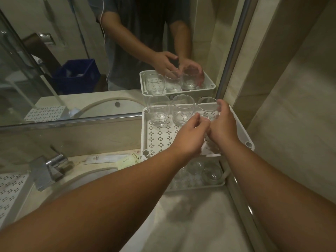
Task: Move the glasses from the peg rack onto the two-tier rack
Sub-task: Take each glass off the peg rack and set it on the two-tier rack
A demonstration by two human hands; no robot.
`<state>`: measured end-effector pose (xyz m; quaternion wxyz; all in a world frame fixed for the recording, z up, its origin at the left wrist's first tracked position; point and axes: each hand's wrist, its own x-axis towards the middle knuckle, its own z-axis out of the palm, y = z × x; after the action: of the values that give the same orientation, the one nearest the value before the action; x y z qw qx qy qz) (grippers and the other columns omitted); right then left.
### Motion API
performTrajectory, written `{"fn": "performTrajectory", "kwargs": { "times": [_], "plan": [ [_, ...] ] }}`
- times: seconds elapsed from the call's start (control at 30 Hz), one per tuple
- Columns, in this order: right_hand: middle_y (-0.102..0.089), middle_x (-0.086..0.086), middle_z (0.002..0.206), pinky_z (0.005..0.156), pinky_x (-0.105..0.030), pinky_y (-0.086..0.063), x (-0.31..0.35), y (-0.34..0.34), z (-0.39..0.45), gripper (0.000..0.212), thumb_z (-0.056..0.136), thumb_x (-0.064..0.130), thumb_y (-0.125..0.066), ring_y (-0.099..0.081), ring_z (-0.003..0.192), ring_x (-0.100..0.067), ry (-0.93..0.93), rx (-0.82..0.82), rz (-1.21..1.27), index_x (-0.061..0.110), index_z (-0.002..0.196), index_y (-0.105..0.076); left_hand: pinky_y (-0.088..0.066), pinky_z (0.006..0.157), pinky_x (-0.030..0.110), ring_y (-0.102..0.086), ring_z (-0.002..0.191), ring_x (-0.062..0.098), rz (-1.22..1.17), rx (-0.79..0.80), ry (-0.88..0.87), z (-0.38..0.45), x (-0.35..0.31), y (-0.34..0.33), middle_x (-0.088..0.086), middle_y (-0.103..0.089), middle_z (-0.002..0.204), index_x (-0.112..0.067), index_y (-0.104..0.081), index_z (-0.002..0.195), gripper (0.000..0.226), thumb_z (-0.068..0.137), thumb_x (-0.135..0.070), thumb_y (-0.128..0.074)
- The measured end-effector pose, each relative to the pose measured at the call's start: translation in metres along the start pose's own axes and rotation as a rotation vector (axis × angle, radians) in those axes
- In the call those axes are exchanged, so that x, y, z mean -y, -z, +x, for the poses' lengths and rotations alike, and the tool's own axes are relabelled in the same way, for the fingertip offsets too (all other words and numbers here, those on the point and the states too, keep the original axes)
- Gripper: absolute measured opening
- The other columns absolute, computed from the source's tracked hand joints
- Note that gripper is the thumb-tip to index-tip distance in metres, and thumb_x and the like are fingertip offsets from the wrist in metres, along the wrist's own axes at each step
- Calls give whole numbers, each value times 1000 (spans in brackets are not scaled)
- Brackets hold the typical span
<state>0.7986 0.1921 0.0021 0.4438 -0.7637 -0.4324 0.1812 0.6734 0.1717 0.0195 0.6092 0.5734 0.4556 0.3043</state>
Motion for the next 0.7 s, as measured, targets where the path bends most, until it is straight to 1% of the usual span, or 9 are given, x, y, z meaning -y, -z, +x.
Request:
{"fn": "performTrajectory", "kwargs": {
  "times": [0.1,0.2,0.23,0.3,0.33,0.4,0.47,0.57,0.7],
  "plan": [
    [-41,-4,142,96,-30,-40,0,2,0,76,83,31,-75,-50,121,-21,-11,-24,-9,34,147,-35,-53,86,40,-63,113,22,26,5,-19,1,1,-1,-8,-52,144,-36,-32,154,73,87,-60,-47],
    [-42,-2,146,94,-29,-40,1,1,1,78,84,31,-75,-48,125,-20,-11,-14,36,35,149,-32,-54,76,35,-66,102,18,28,5,-22,0,0,-1,-7,-51,144,-38,-32,154,73,87,-61,-47],
    [-42,-1,146,89,-24,-40,0,0,1,79,84,30,-75,-49,123,-19,-12,-7,45,35,149,-30,-54,71,33,-67,93,15,19,0,-20,-1,0,0,-7,-52,143,-38,-31,154,70,89,-60,-47],
    [-44,2,146,63,-8,-41,-1,-2,3,81,85,28,-74,-57,98,-8,-29,17,58,37,150,-26,-54,68,33,-66,90,13,8,-7,-15,-1,1,1,-6,-52,144,-39,-30,154,68,92,-57,-48],
    [-44,2,146,48,-4,-36,-1,-3,3,81,87,25,-72,-54,83,-1,-46,30,73,39,150,-25,-55,73,35,-66,100,17,8,-5,-11,-1,1,1,-6,-51,147,-39,-30,154,69,91,-57,-48],
    [-45,3,146,39,-9,-34,-3,-4,4,80,89,22,-69,-48,72,4,-71,38,85,41,150,-22,-55,92,44,-58,123,26,18,2,-3,0,1,1,-4,-49,150,-40,-30,154,74,85,-60,-48],
    [-45,4,145,48,-12,-31,-5,-6,6,80,88,24,-70,-48,75,3,-65,37,73,42,150,-21,-51,101,50,-55,129,28,20,10,0,-1,1,1,-3,-48,150,-41,-30,154,78,81,-62,-47],
    [-48,7,137,64,-18,-39,-6,-7,8,80,86,28,-73,-54,89,-3,-49,38,111,42,148,-25,-54,92,45,-60,121,29,15,12,-1,-3,0,1,-2,-49,150,-42,-30,154,78,81,-63,-48],
    [-48,5,137,91,-34,-45,-9,-9,10,77,84,26,-75,-54,115,-18,-54,24,190,42,145,-30,-42,109,59,-47,136,35,21,5,-13,-3,1,1,-4,-44,154,-40,-30,154,78,81,-62,-48]
  ]
}}
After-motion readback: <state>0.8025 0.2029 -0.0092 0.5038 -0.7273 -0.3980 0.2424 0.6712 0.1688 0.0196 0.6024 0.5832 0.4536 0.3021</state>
